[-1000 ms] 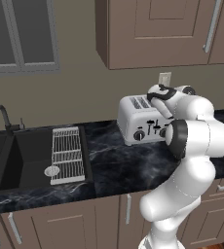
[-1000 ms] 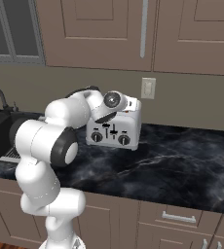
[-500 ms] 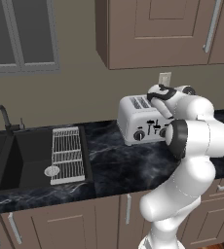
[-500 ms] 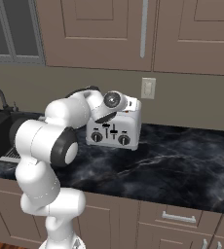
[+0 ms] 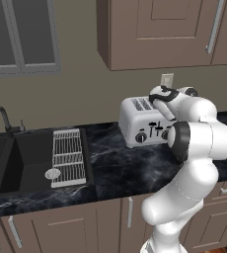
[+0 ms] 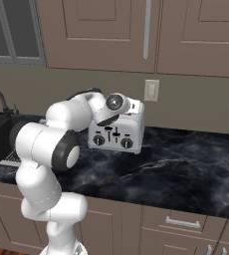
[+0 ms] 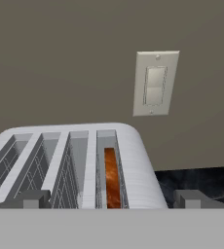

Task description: Start the toaster. Once the lever pops up, take the bread to the plate on the dining counter.

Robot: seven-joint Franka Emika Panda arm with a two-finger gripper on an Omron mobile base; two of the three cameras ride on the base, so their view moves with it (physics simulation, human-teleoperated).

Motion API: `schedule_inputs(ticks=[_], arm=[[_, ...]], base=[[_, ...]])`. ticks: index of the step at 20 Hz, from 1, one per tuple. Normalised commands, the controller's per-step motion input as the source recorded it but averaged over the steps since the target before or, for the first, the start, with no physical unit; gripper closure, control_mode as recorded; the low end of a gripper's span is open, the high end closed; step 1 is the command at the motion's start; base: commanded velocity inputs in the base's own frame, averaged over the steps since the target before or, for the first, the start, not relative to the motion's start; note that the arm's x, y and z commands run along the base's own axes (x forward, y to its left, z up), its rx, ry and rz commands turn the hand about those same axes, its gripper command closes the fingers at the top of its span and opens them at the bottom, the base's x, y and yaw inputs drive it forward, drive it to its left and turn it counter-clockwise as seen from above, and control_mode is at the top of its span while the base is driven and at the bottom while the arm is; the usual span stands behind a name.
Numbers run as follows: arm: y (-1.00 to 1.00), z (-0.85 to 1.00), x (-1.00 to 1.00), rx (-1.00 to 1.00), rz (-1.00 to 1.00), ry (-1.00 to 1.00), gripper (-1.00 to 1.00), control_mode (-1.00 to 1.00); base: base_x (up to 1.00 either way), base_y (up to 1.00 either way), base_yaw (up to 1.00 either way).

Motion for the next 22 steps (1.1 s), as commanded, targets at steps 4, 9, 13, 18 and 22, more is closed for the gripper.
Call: schedule_inputs(ticks=[4,9,13,18,22], arm=[[0.00,0.00,0.00,0.00,0.00,0.00,-1.00,-1.00],[0.00,0.00,0.00,0.00,0.00,0.00,-1.00,-1.00],[0.00,0.00,0.00,0.00,0.00,0.00,-1.00,-1.00],[0.00,0.00,0.00,0.00,0.00,0.00,-1.00,-1.00],[0.00,0.00,0.00,0.00,0.00,0.00,-1.00,-1.00]], base=[[0.00,0.00,0.00],[0.00,0.00,0.00],[0.00,0.00,0.00],[0.00,0.00,0.00],[0.00,0.00,0.00]])
